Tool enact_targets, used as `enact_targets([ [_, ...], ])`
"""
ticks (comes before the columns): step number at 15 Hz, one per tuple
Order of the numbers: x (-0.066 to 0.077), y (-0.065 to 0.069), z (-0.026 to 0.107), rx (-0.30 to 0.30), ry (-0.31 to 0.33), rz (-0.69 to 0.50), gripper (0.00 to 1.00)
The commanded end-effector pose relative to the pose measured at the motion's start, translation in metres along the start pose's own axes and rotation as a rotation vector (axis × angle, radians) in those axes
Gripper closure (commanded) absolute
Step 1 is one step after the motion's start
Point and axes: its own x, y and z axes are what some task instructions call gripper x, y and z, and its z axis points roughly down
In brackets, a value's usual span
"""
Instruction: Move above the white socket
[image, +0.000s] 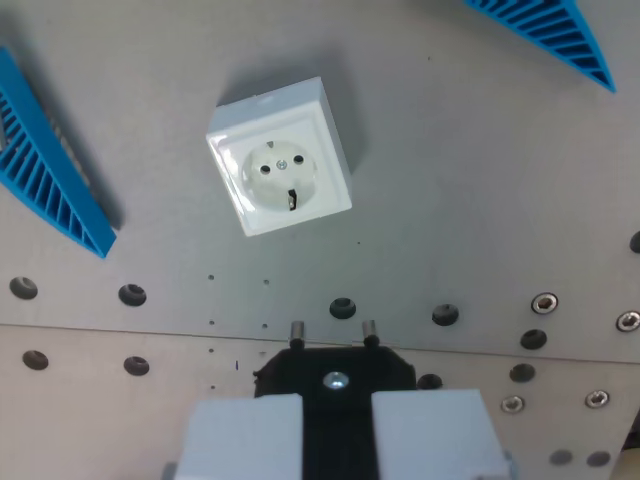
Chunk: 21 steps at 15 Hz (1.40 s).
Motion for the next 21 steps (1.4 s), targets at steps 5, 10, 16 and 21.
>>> enact_targets([
  [5, -0.006, -0.005, 0.033, -0.027, 0.079, -0.147, 1.00],
  [10, -0.009, -0.009, 0.058, -0.032, 0.073, -0.189, 1.00],
  [16, -0.012, -0.014, 0.089, -0.036, 0.067, -0.232, 1.00],
  [21, -0.015, -0.018, 0.113, -0.040, 0.067, -0.262, 1.00],
])
